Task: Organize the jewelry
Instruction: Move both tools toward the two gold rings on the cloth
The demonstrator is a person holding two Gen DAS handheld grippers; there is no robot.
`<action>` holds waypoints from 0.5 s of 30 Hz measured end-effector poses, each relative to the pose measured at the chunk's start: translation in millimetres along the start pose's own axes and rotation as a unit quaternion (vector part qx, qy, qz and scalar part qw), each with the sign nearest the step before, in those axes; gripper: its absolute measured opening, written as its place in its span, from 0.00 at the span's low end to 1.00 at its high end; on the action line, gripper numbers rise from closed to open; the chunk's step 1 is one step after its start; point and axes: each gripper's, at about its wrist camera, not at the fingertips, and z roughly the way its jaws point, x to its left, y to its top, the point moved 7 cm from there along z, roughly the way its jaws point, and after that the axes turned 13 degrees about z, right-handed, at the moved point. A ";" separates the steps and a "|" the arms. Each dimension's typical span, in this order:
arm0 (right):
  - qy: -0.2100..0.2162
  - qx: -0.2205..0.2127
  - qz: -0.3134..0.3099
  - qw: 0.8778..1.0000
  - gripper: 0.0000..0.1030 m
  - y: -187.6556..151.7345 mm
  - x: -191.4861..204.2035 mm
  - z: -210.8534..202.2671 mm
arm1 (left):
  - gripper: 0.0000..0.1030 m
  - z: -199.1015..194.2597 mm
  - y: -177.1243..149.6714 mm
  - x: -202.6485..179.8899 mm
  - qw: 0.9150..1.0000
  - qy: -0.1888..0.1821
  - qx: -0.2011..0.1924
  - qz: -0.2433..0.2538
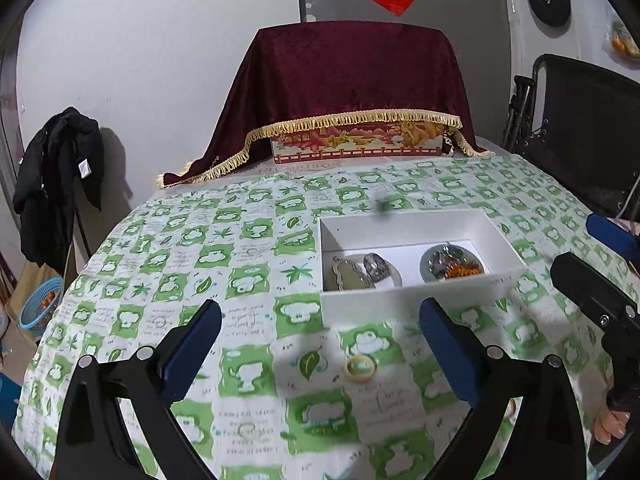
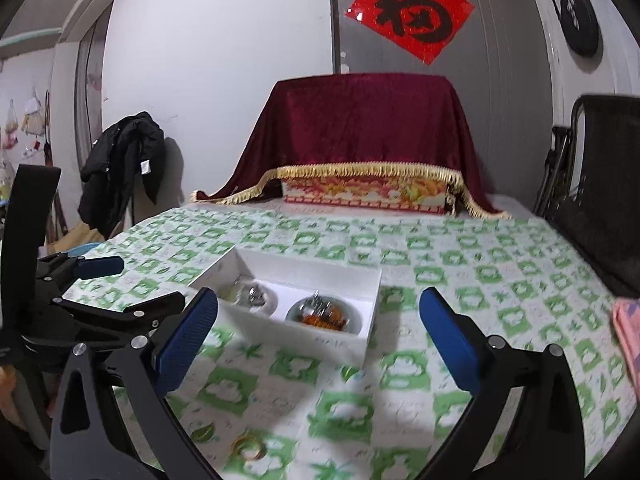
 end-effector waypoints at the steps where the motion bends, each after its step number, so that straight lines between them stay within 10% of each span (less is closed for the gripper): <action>1: 0.002 0.002 0.003 1.000 0.96 -1.7 -0.4 -1.9 | 0.97 -2.9 -2.2 -1.9 1.000 0.002 -0.001 0.004; 15: 0.040 0.054 0.012 0.998 0.96 -37.3 9.8 -21.1 | 0.97 -14.4 -18.9 -0.7 1.000 0.021 0.004 0.015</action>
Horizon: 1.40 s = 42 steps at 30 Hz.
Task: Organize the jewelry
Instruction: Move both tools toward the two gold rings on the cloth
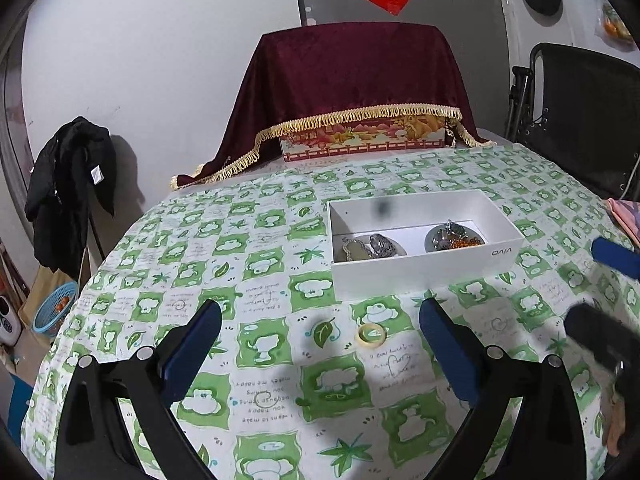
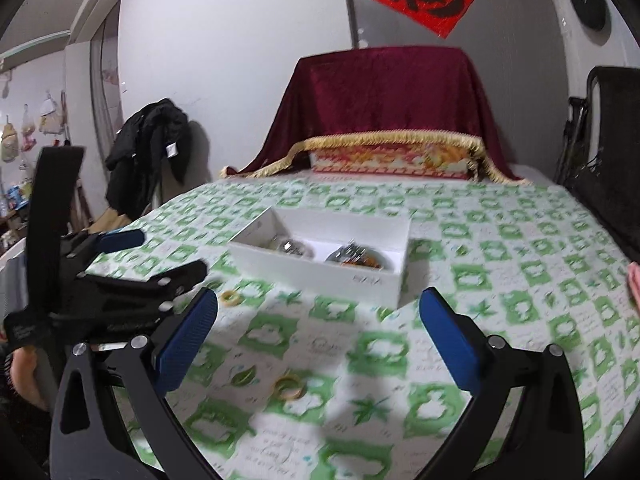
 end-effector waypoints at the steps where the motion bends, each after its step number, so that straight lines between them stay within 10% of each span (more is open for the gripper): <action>1: 0.001 0.005 0.002 1.000 0.96 -2.3 0.3 0.3 | 0.97 0.7 -0.5 -0.4 1.000 0.000 0.002 0.001; 11: 0.011 0.063 0.074 0.995 0.96 -16.2 -19.1 3.8 | 0.97 11.2 -21.7 -10.1 0.999 -0.005 0.050 0.015; 42: 0.015 0.141 0.018 0.990 0.96 -48.5 3.4 10.6 | 0.97 28.3 -39.9 -22.9 0.993 -0.033 0.106 0.036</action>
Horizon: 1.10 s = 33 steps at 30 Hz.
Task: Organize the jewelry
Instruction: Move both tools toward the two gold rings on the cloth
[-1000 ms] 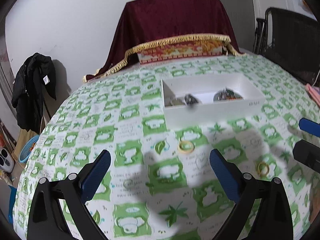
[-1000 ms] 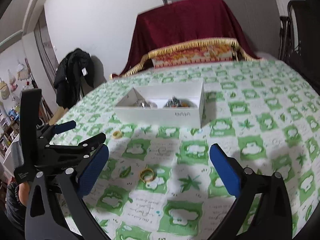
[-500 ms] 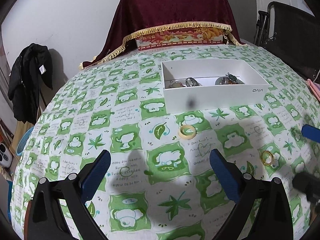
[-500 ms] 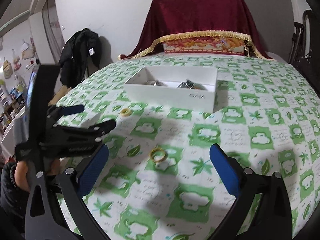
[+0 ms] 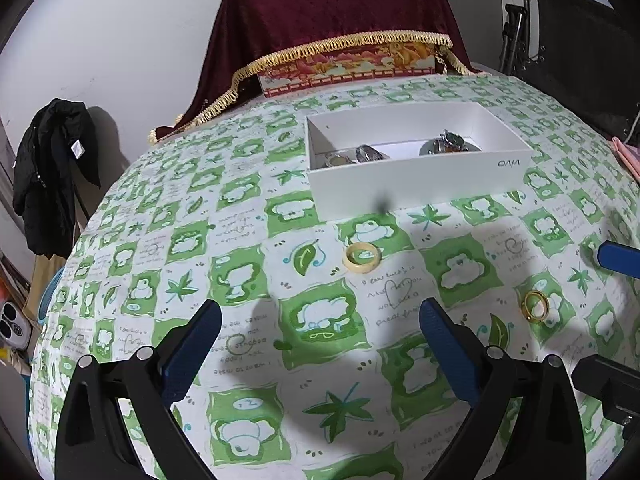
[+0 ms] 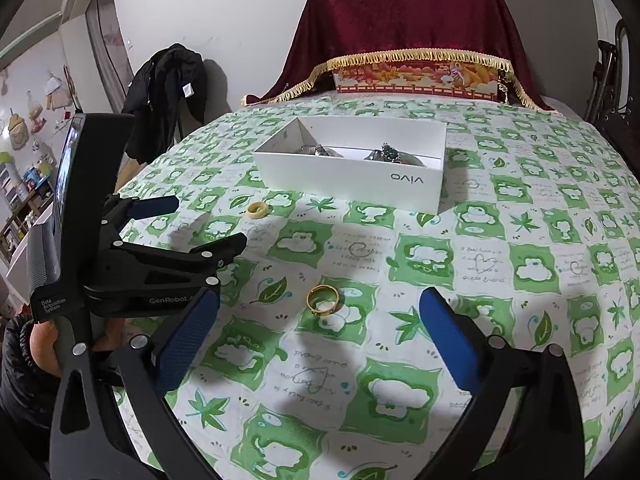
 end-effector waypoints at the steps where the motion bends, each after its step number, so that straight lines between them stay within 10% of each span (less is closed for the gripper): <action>1: -0.001 0.003 0.001 1.000 0.96 -0.5 -0.4 1.3 | 0.97 1.5 -0.1 -1.0 1.000 -0.005 0.003 0.001; 14: -0.110 0.076 -0.056 0.989 0.95 -2.7 -20.7 41.5 | 0.97 23.0 13.6 -11.4 0.998 -0.048 0.010 0.041; 19: -0.141 0.047 0.032 0.988 0.95 21.2 -69.5 33.6 | 0.97 27.5 10.8 -2.6 0.997 -0.071 0.019 0.014; 28: -0.077 0.022 -0.009 0.997 0.95 18.8 -42.4 20.5 | 0.97 17.1 8.7 10.5 0.998 -0.063 -0.001 -0.012; 33: -0.058 0.022 -0.015 0.998 0.61 17.2 -34.2 19.0 | 0.97 15.9 10.3 7.8 0.997 -0.078 -0.004 -0.012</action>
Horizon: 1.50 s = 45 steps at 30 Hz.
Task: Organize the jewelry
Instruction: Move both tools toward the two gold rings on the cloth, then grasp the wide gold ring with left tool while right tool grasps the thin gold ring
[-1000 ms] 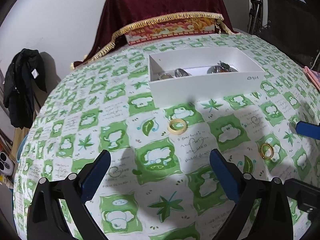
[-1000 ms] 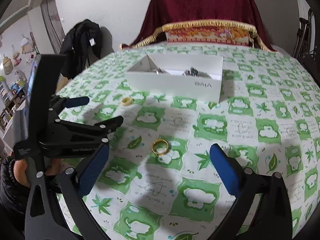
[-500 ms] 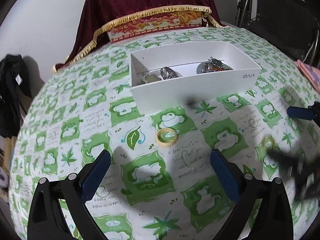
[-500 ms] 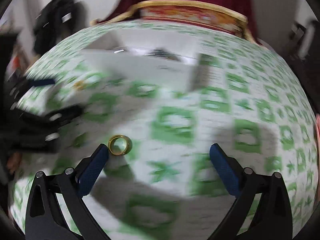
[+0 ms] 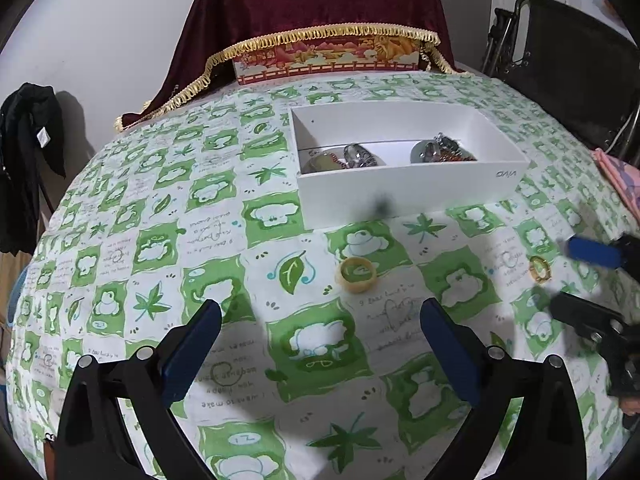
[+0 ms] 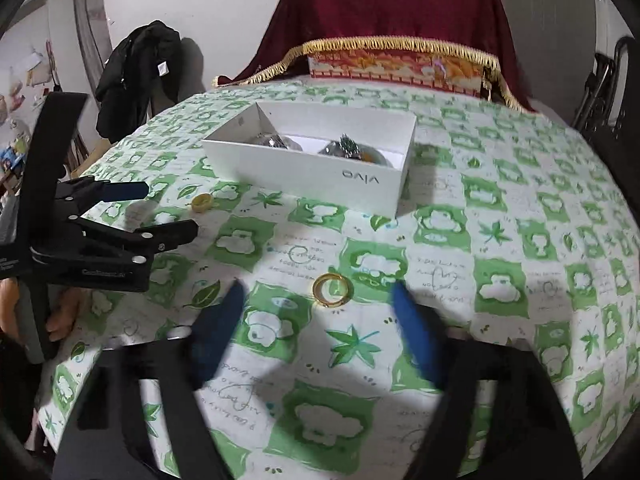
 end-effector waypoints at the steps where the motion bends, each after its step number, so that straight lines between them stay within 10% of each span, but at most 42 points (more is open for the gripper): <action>1: 0.003 0.005 0.008 1.000 0.60 -0.4 -2.3 1.3 | 0.97 -0.6 0.4 -0.1 1.000 -0.004 -0.003 -0.001; 8: 0.015 0.019 0.036 0.999 0.59 -0.2 -8.6 5.8 | 0.95 3.4 10.0 -4.0 0.999 -0.051 -0.013 0.000; 13: 0.020 0.024 0.050 0.998 0.59 -0.3 -13.0 8.0 | 0.61 14.8 13.9 -6.6 0.998 -0.063 -0.004 0.014; 30: 0.016 0.025 0.045 0.999 0.58 0.0 -12.7 8.6 | 0.28 13.0 15.1 -14.6 0.997 -0.060 -0.012 0.039; 45: -0.020 0.029 0.001 0.999 0.20 0.0 -1.8 15.7 | 0.24 10.5 13.8 -23.0 0.997 -0.060 -0.014 0.050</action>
